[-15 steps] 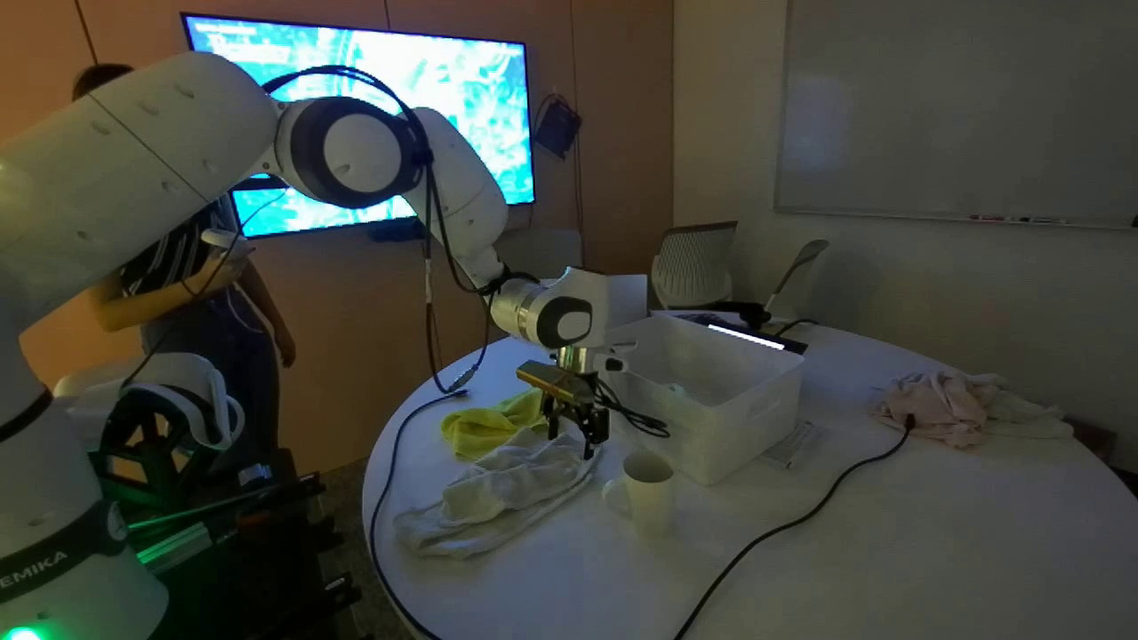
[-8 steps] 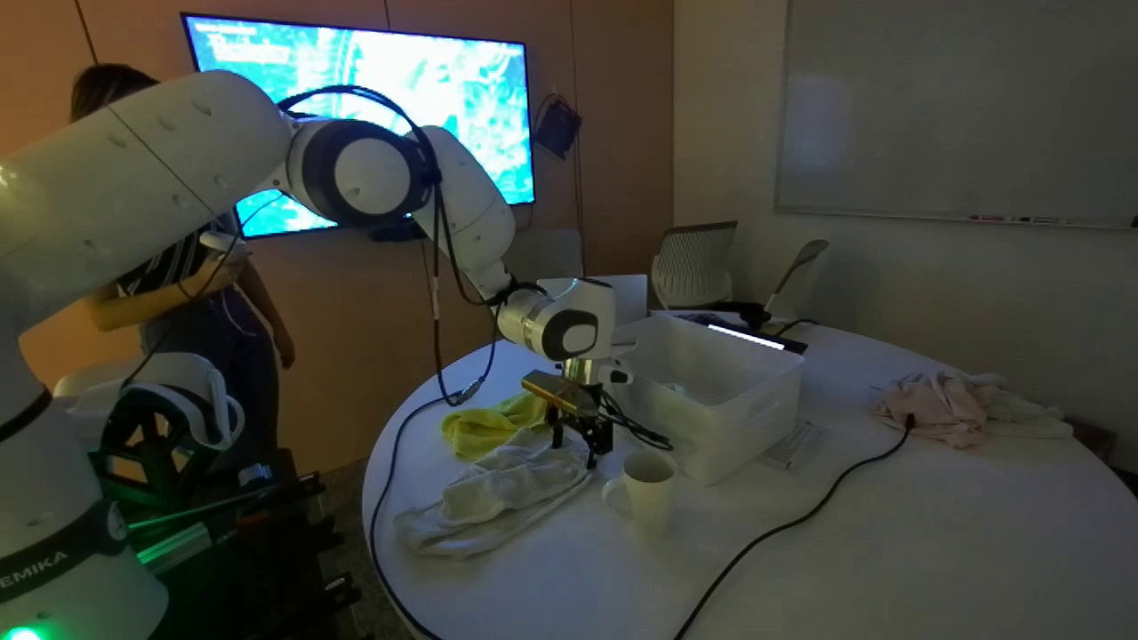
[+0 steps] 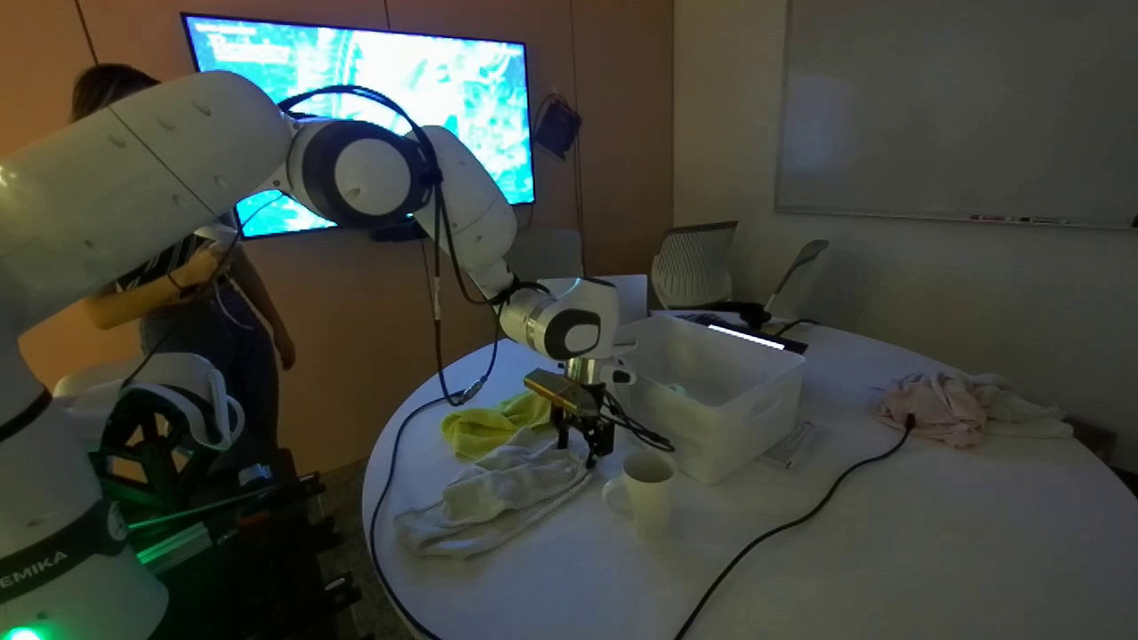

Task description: Put all the towels in the white basket and the objects into the mug

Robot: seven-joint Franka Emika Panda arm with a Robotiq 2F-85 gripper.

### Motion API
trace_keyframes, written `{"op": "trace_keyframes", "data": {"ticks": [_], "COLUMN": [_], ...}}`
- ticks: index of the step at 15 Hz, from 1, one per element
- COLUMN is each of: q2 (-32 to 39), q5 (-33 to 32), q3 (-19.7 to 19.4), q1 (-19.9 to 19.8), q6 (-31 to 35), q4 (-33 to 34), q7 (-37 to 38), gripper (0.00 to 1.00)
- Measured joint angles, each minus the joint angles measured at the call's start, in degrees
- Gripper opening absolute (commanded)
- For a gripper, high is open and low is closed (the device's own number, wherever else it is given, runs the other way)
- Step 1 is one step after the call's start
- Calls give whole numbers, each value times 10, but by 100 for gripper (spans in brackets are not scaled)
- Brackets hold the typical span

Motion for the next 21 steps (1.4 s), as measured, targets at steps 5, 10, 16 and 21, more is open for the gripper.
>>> {"op": "trace_keyframes", "data": {"ticks": [5,10,16,21], "q2": [-2,-5,-18,-105], "q5": [11,13,13,12], "q3": [-1,-9,-39,-86], "q1": [-8,-9,-6,6], "q6": [0,2,39,116], "q4": [8,9,-5,-95], "q7": [14,33,74,121], "gripper": [14,1,2,2]}}
